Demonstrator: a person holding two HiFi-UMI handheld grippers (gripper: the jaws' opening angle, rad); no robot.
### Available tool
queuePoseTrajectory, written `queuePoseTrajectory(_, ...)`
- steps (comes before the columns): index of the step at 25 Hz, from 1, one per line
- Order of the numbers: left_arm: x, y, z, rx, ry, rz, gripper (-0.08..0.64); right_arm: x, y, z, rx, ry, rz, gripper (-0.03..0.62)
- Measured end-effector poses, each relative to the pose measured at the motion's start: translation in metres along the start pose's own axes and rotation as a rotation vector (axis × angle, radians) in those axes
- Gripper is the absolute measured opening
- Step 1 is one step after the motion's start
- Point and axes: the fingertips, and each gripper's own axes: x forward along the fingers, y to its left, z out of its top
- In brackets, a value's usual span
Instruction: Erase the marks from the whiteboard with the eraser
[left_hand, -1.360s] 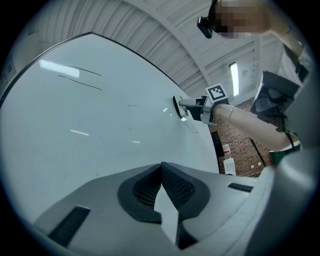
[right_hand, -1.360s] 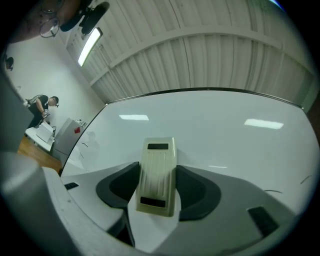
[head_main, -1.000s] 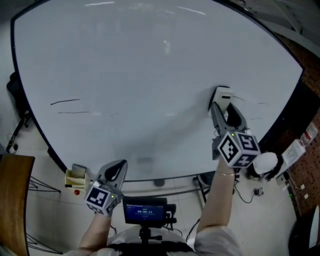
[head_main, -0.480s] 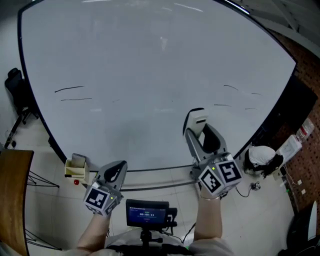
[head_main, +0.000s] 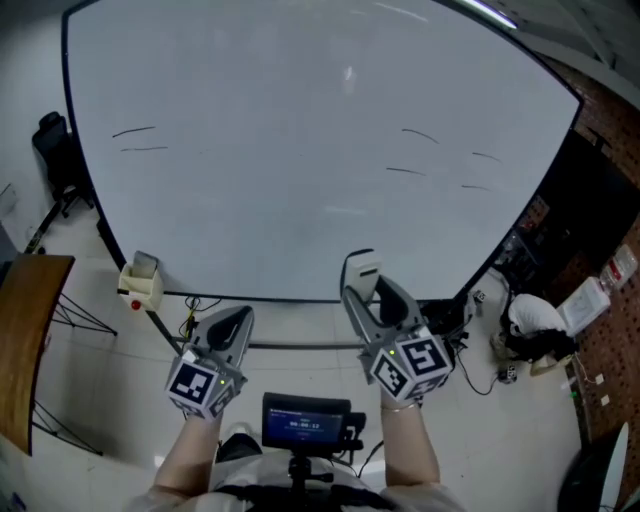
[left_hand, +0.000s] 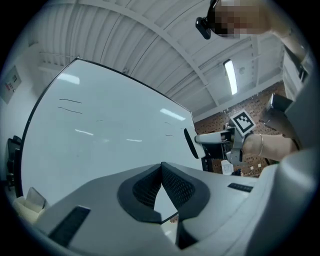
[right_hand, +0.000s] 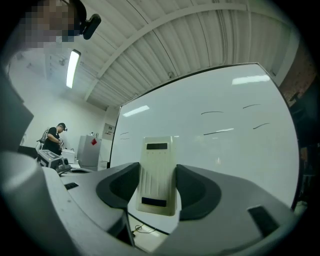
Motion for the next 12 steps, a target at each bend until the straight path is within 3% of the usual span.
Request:
queuePoseTrajectory(6, -0.009, -0.067, 0.005, 0.035, 0.026, 0.037, -0.005, -0.061, 0.004, -0.034, 0.037, 0.040, 0.050, 0.238)
queuePoseTrajectory(12, -0.028, -0.107, 0.011, -0.003, 0.070, 0.059, -0.005, -0.102, 0.025, -0.061, 0.077, 0.059, 0.104, 0.238)
